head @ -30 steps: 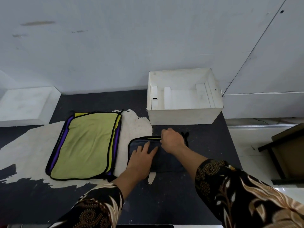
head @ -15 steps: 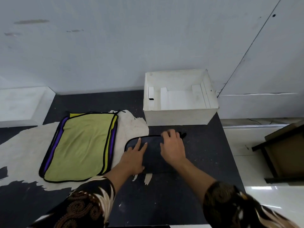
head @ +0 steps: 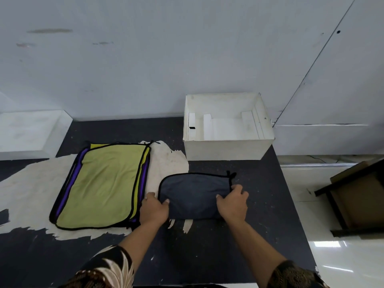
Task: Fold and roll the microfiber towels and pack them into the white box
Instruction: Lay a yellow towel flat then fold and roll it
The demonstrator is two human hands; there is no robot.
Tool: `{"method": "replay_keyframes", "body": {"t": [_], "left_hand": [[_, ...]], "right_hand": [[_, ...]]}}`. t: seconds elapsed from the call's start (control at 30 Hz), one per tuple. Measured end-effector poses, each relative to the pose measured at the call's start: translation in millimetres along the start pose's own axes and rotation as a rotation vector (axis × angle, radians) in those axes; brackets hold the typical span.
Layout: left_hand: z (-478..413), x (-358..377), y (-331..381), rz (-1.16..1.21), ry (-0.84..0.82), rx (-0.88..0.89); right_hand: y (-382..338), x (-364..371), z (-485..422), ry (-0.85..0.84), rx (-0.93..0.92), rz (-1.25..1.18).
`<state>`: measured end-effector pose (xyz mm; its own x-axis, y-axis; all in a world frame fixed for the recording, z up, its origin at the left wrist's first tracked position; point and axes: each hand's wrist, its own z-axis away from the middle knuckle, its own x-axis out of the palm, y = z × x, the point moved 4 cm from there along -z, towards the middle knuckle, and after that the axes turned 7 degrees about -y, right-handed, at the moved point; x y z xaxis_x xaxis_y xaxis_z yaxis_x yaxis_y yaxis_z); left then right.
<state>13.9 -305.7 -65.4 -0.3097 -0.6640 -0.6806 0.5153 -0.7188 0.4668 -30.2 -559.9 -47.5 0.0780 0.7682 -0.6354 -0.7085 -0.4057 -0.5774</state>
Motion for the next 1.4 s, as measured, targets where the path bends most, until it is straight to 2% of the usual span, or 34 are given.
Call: {"method": "replay_keyframes", "body": {"t": [0.17, 0.23, 0.33, 0.5, 0.73, 0.8, 0.87, 0.97, 1.1, 1.23, 1.3, 1.4], "left_hand": [[-12.0, -5.0, 0.0, -0.148, -0.113, -0.033], [-11.8, -5.4, 0.7, -0.129, -0.114, -0.006], [-7.4, -6.1, -0.4, -0.004, -0.075, 0.062], [-0.3, -4.1, -8.7, 0.036, -0.067, 0.124], [9.4, 5.7, -12.6, -0.137, -0.078, 0.176], [12.5, 5.6, -10.7, -0.161, -0.047, 0.18], [17.7, 1.8, -3.8, -0.216, 0.054, 0.216], [28.5, 1.2, 18.1, -0.309, 0.169, 0.397], [39.9, 20.1, 49.9, -0.339, 0.001, 0.683], [48.4, 53.1, 85.3, -0.601, -0.247, 0.908], [49.3, 67.1, 98.3, -0.755, -0.341, 0.932], [48.1, 84.5, 114.2, -0.948, -0.467, 0.869]], "right_hand": [[-1.3, -1.2, -6.2, -0.094, 0.159, 0.024], [2.3, -2.9, -8.7, -0.12, 0.183, 0.035], [8.3, -5.0, -14.2, -0.138, 0.176, 0.024], [14.3, -7.6, -18.1, -0.153, 0.145, 0.041], [24.4, -10.5, -15.8, -0.097, 0.132, 0.035], [25.8, -10.7, -17.2, -0.086, 0.127, -0.009], [25.7, -11.9, -17.7, -0.081, 0.12, -0.021], [24.6, -14.5, -17.7, -0.091, 0.112, -0.001], [22.8, -13.4, -17.3, -0.081, 0.081, -0.005], [23.6, -13.6, -17.8, -0.076, 0.05, -0.025], [24.0, -14.2, -17.1, -0.075, 0.045, -0.02], [25.5, -16.6, -14.4, -0.08, 0.053, -0.022]]}}
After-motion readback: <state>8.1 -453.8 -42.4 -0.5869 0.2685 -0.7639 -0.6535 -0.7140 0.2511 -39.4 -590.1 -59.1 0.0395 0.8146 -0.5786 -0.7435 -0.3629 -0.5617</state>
